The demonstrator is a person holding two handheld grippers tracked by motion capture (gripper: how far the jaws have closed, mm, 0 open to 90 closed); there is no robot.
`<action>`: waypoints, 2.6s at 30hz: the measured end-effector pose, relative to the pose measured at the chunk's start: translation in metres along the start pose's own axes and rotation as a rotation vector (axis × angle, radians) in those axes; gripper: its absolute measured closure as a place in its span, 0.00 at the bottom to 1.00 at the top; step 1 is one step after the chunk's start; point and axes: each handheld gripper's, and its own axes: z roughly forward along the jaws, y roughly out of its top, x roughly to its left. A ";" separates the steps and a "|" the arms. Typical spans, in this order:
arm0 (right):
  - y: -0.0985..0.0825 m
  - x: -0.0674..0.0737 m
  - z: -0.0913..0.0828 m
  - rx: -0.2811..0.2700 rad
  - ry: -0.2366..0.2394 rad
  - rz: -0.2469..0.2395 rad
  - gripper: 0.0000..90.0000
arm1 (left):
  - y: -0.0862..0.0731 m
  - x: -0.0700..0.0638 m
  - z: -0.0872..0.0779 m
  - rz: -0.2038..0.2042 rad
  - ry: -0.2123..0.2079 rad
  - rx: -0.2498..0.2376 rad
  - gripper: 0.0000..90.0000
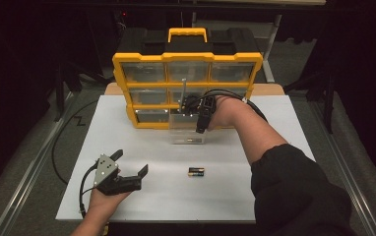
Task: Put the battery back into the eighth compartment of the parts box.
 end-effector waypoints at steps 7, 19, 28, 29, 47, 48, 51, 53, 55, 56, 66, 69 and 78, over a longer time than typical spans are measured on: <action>-0.012 0.014 -0.005 -0.013 0.005 -0.006 0.58 | 0.000 -0.001 0.000 0.002 -0.002 0.003 0.00; -0.025 0.041 -0.006 -0.023 0.012 -0.022 0.56 | 0.000 -0.001 0.000 0.006 0.002 0.004 0.00; -0.034 0.053 -0.002 -0.032 0.017 -0.019 0.52 | 0.000 -0.001 0.000 0.005 0.003 0.003 0.00; -0.035 0.054 -0.001 -0.033 0.016 -0.020 0.52 | 0.000 -0.001 0.001 0.005 0.003 0.002 0.00; -0.052 0.071 0.008 -0.041 0.019 0.000 0.48 | 0.000 -0.002 0.001 0.009 0.010 0.005 0.00; -0.054 0.072 0.008 -0.040 0.020 0.001 0.47 | 0.000 -0.002 0.001 0.004 0.012 0.000 0.00; -0.058 0.075 0.012 -0.037 0.017 0.008 0.44 | 0.000 -0.002 0.000 0.003 0.008 0.003 0.00; -0.060 0.077 0.014 -0.042 0.019 0.008 0.43 | 0.000 -0.002 0.000 0.002 0.006 0.002 0.00; -0.062 0.078 0.016 -0.043 0.020 0.012 0.42 | 0.000 -0.002 0.000 0.003 0.006 0.000 0.00; -0.063 0.079 0.018 -0.044 0.020 0.016 0.41 | 0.000 -0.003 0.000 0.005 0.005 0.001 0.00; -0.068 0.089 0.036 -0.050 0.032 0.018 0.31 | 0.000 -0.002 0.001 0.007 0.003 0.004 0.00; -0.069 0.094 0.043 -0.048 0.039 0.006 0.27 | 0.000 -0.003 0.001 0.011 0.000 0.007 0.00; -0.071 0.106 0.057 -0.061 0.056 -0.004 0.23 | 0.000 -0.003 0.002 0.016 -0.001 0.008 0.00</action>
